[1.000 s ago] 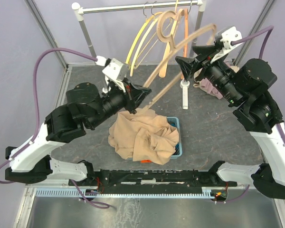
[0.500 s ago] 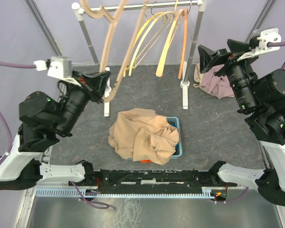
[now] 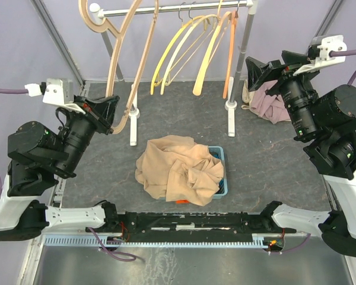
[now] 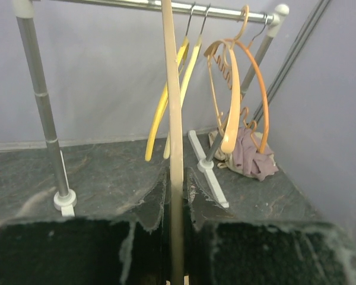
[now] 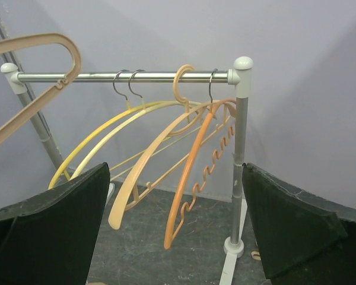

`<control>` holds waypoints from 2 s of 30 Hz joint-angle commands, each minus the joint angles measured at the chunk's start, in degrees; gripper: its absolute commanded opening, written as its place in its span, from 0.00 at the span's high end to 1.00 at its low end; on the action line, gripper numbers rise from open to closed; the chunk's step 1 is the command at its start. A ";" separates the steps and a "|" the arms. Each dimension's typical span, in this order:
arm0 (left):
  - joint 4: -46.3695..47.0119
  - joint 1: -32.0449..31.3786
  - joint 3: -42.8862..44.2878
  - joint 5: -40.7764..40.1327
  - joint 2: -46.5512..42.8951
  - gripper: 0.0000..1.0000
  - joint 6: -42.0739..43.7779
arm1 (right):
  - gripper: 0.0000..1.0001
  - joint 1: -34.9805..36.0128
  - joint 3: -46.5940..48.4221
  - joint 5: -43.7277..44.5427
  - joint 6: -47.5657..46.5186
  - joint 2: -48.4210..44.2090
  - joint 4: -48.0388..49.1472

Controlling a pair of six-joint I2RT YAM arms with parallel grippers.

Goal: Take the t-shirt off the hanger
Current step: Place the hanger on the clothesline.

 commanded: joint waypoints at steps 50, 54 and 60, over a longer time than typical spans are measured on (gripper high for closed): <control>-4.50 17.08 -9.58 7.54 9.49 0.97 -5.41 | 0.01 -0.06 -2.52 -2.08 3.80 -2.23 1.69; -0.66 23.26 -9.57 14.09 12.24 0.97 -2.90 | 0.01 -0.02 -2.52 -2.08 3.98 -2.94 0.67; 3.65 32.19 -6.06 24.45 17.89 0.97 -0.37 | 0.01 -0.06 -2.34 -1.90 3.99 -3.96 -0.46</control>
